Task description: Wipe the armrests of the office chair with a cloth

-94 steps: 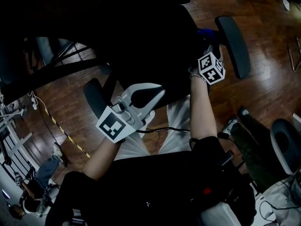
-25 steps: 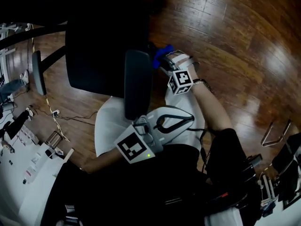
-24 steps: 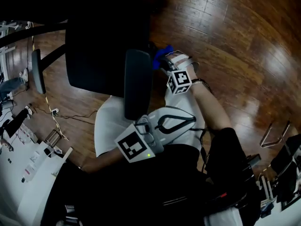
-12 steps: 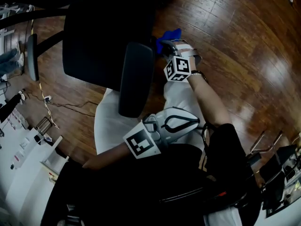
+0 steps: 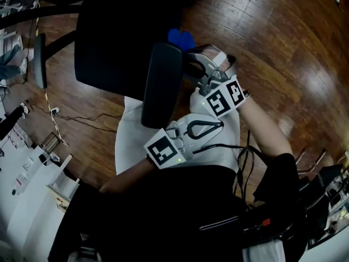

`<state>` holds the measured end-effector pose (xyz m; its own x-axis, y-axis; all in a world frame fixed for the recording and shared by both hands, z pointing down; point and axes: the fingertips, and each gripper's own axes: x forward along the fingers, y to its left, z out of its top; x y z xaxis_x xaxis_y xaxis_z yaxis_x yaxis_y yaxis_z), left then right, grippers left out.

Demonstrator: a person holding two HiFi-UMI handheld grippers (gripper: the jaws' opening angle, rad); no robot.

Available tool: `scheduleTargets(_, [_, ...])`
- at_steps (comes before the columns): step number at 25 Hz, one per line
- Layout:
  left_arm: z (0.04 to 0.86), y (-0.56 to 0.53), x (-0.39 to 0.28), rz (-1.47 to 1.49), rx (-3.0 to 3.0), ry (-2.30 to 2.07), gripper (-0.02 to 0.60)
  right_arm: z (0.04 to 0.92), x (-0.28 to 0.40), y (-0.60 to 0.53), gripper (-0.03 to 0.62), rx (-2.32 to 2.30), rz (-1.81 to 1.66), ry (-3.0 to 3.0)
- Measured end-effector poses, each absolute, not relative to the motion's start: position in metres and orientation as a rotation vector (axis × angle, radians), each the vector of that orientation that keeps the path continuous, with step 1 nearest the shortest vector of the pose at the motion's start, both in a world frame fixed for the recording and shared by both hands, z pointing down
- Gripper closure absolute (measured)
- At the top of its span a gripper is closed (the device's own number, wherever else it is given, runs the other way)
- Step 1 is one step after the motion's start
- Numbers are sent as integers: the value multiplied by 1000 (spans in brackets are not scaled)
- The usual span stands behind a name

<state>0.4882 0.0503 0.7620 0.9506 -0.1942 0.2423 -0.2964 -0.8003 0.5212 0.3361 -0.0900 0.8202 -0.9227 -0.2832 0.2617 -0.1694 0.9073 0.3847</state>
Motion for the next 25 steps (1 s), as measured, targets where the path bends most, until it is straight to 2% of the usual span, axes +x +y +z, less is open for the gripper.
scheduleTargets(3, [760,51,486,251,2527,-330,575,841,340,-92,551,372,-494,-2728])
scheduleTargets(8, [744,55,485,324,2527,-287,575,964,346,-115,551,481,-162,-2487])
scheduleTargets(13, [737,50,489,313,2508,-281,575,1050,345,-111,549,341,15,-2301])
scheduleTargets(16, [737,48,493,277,2491,-300,575,1048,344,-107,549,371,86,-2341])
scheduleTargets(25, [726,53,496,309,2539,-201,575,956,335,-80,548,520,277,-2588])
